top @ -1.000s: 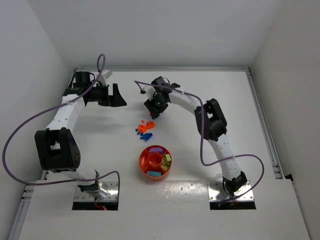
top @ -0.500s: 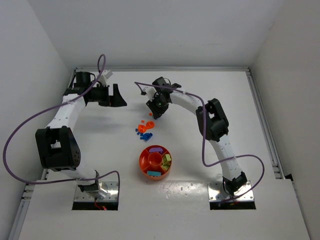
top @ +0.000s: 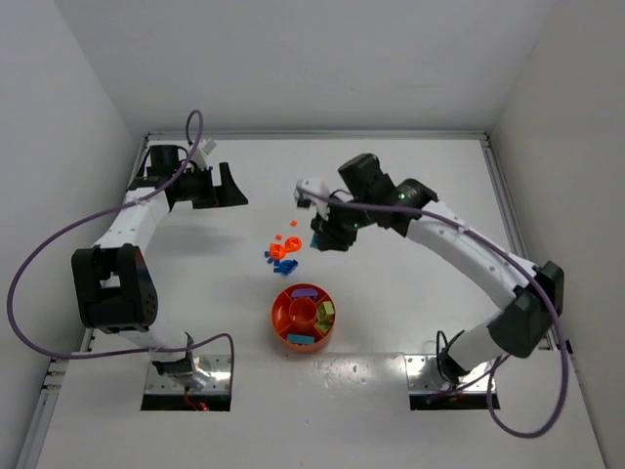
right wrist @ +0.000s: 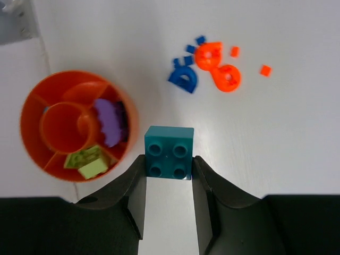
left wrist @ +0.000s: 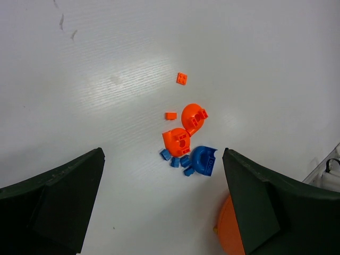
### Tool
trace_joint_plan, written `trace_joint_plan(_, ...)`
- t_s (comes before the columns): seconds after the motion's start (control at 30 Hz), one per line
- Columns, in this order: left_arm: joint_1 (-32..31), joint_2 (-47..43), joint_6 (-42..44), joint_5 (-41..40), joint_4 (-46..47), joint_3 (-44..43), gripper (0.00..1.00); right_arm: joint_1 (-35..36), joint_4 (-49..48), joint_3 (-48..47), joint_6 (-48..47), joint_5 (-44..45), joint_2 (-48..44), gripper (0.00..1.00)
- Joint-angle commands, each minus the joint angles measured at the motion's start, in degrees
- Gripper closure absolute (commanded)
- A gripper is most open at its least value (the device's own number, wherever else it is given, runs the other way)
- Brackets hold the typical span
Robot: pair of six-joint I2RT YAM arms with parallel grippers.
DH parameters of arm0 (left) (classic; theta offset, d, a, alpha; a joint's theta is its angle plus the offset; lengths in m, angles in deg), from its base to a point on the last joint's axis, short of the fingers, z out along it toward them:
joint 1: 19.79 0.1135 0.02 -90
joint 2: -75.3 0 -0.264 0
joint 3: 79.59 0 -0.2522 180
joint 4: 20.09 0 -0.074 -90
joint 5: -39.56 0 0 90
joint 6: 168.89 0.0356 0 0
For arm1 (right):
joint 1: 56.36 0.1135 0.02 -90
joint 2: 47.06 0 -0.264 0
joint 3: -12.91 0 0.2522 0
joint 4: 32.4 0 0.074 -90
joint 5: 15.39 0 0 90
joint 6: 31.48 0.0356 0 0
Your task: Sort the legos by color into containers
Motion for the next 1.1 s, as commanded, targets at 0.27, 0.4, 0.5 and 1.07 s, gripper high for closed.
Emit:
trace_joint_plan(0.27, 0.85, -3.86, 1.51, 4.88, -0.07, -0.44, 0.0, 27.19, 3.45, 8.19, -19.88, 12.61, -3.39, 0.98)
trace_joint_plan(0.4, 0.85, -7.37, 3.2, 4.88, -1.3, 0.78, 0.0, 33.81, 1.95, 9.41, -25.15, 20.09, -1.81, 0.99)
trace_joint_plan(0.5, 0.85, -8.52, 4.34, 4.88, -2.52, 1.4, 0.0, 36.97, 1.25, 10.65, -26.74, 23.35, -1.81, 0.99)
trace_joint_plan(1.07, 1.38, -7.38, 7.5, 4.44, -5.42, 1.4, 0.0, 43.49, -2.09, 14.43, -30.7, 32.76, -0.05, 0.9)
